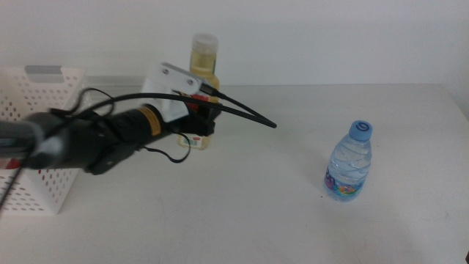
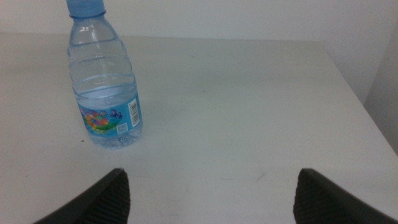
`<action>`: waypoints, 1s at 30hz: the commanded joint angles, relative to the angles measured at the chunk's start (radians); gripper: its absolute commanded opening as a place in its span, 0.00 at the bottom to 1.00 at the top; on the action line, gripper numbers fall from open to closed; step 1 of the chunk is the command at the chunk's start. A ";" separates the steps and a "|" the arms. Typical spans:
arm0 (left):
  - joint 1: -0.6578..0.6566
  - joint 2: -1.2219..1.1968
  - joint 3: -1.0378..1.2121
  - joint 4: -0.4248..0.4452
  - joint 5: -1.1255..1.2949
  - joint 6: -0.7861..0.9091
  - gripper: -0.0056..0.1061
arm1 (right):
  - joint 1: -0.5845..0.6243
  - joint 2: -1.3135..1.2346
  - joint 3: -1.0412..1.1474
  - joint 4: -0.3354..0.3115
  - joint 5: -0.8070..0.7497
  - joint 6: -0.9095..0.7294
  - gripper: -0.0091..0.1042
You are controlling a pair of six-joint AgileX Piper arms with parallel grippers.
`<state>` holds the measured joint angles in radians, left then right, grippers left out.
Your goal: Use arms to grab the bottles and put them into the dustbin to the left of the table.
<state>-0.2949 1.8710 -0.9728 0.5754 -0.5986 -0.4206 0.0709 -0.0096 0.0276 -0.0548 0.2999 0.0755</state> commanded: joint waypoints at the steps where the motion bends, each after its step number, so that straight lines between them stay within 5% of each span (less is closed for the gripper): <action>1: -0.004 -0.158 0.009 -0.033 -0.092 0.002 0.18 | -0.005 -0.027 -0.007 -0.007 -0.069 -0.010 0.84; 16: -0.011 -0.576 0.068 -0.042 0.386 -0.078 0.18 | -0.005 -0.027 -0.007 -0.007 -0.069 -0.010 0.84; 26: -0.010 -0.714 0.043 -0.220 0.799 0.084 0.00 | -0.005 -0.027 -0.007 -0.007 -0.069 -0.010 0.84; 30: 0.037 -0.714 -0.015 -0.317 0.941 0.179 0.01 | -0.005 -0.027 -0.007 -0.007 -0.069 -0.010 0.84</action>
<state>-0.2792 1.2000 -0.9160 0.2922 0.4062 -0.2753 0.0709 -0.0096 0.0276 -0.0548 0.2999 0.0755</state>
